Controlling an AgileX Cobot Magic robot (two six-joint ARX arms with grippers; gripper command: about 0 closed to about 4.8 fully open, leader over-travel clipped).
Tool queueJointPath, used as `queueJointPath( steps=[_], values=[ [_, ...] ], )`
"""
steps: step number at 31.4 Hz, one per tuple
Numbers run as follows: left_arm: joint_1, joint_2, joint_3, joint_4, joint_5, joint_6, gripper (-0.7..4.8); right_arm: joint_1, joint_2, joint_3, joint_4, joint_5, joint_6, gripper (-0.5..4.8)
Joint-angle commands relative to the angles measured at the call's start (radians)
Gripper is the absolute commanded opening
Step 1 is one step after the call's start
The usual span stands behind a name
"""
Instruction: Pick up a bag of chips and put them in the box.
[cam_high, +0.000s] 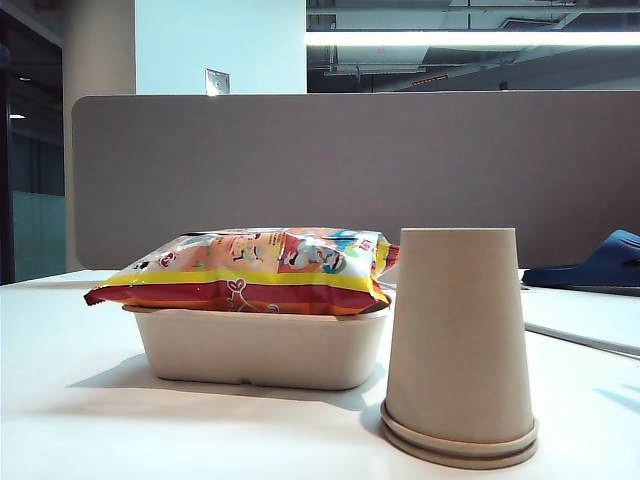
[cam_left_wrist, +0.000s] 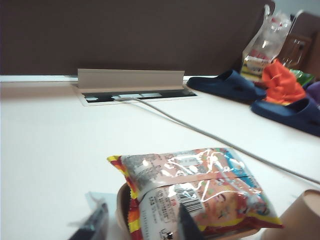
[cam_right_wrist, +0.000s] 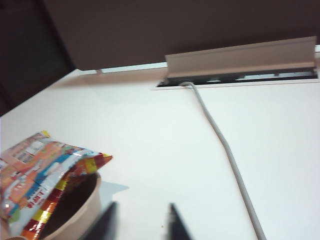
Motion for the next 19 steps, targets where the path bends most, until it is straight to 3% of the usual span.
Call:
queueJointPath(
  steps=[1,7,14,19],
  values=[
    [-0.001,0.000,-0.030,0.039,0.001,0.042,0.93,0.001,-0.001,-0.010,0.047,0.025,-0.042,0.79],
    [-0.001,0.000,-0.108,0.071,0.001,0.052,0.83,0.001,-0.001,-0.037,0.020,0.066,-0.149,0.71],
    [-0.001,0.000,-0.126,0.073,0.003,0.112,0.83,0.001,-0.001,-0.103,0.024,0.083,-0.167,0.55],
    [-0.001,0.000,-0.168,0.093,0.001,0.111,0.83,0.001,-0.001,-0.103,0.026,0.084,-0.191,0.48]
  ],
)
